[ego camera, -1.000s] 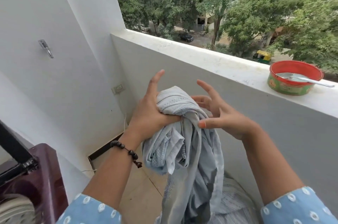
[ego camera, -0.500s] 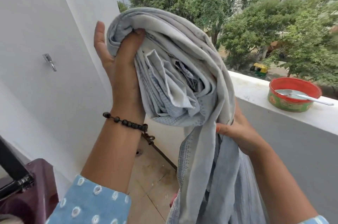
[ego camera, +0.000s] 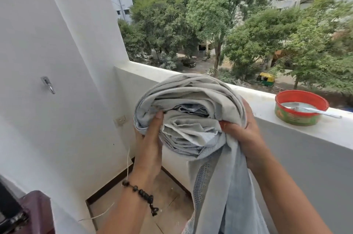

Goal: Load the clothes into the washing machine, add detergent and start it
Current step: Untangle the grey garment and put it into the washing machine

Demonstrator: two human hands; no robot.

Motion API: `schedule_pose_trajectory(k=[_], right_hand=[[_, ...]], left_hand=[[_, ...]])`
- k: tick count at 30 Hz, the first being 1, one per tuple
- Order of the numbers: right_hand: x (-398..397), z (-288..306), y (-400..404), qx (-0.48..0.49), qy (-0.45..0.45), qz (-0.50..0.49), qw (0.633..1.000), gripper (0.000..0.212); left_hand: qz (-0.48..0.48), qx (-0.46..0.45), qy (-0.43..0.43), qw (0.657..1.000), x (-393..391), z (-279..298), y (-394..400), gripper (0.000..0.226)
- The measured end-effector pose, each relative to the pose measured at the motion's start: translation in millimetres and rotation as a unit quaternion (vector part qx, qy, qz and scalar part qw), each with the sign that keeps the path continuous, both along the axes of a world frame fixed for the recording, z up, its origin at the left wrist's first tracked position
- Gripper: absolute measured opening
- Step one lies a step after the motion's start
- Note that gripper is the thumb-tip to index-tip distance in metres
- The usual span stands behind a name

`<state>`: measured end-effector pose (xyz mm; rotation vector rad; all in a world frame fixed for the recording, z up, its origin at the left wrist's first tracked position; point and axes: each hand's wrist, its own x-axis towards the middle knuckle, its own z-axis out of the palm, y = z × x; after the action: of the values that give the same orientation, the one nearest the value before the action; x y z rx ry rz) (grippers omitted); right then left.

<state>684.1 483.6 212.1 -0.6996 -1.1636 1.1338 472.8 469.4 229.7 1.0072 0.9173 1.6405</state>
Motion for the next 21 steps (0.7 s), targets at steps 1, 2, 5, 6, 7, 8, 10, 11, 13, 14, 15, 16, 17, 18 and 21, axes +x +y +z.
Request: schedule_pose_trajectory(k=[1,2,5,6,7,8,10,11,13,14,15,16,17,18,21], right_hand=[[7.3,6.6,2.4,0.011,-0.029,-0.01,0.999,0.086],[14.4,13.0,4.7,0.021,-0.071,-0.013,0.997,0.088],[28.9,35.7,10.7,0.044,-0.219,0.03,0.974,0.103],[28.9,44.6,12.7,0.055,-0.27,0.059,0.959,0.11],[25.3,54.8,14.6,0.071,-0.325,0.088,0.939,0.116],[18.1,65.6,15.9,0.092,-0.376,0.116,0.915,0.12],[-0.3,85.8,16.6,0.126,-0.44,0.165,0.874,0.126],[-7.6,93.3,16.9,0.136,-0.453,0.186,0.861,0.128],[-14.1,103.7,19.1,0.148,-0.469,0.199,0.847,0.131],[-14.0,105.2,20.8,0.149,-0.469,0.194,0.848,0.131],[-12.8,103.0,22.8,0.148,-0.464,0.186,0.853,0.131],[-11.7,98.4,24.2,0.146,-0.456,0.177,0.86,0.13],[-10.9,92.0,25.4,0.142,-0.448,0.17,0.866,0.129],[-9.9,84.0,27.1,0.136,-0.436,0.164,0.875,0.127],[0.2,55.1,32.1,0.07,-0.319,0.171,0.93,0.123]], left_hand=[[-0.058,-0.029,0.023,0.998,-12.7,-5.8,-3.7,0.108],[-0.108,-0.052,0.047,0.992,-26.8,-8.1,-7.0,0.126],[-0.155,-0.04,0.191,0.969,-61.9,10.7,-14.6,0.134],[-0.148,-0.022,0.255,0.955,-66.0,24.7,-15.0,0.132],[-0.137,-0.005,0.325,0.936,-65.0,37.5,-13.3,0.133],[-0.128,0.013,0.399,0.908,-59.4,47.6,-10.5,0.137],[-0.149,0.046,0.515,0.843,-37.2,62.0,-5.3,0.145],[-0.171,0.058,0.548,0.817,-25.9,65.4,-2.6,0.147],[-0.182,0.076,0.555,0.808,-12.0,64.0,3.8,0.146],[-0.165,0.082,0.541,0.821,-10.3,61.1,7.2,0.143],[-0.141,0.089,0.526,0.834,-10.4,57.0,10.6,0.139],[-0.117,0.098,0.513,0.844,-11.2,52.3,12.3,0.134],[-0.097,0.108,0.497,0.856,-12.5,46.6,14.3,0.13],[-0.083,0.115,0.475,0.868,-12.9,41.2,15.3,0.127],[-0.039,0.117,0.402,0.907,-16.3,28.7,21.8,0.121]])
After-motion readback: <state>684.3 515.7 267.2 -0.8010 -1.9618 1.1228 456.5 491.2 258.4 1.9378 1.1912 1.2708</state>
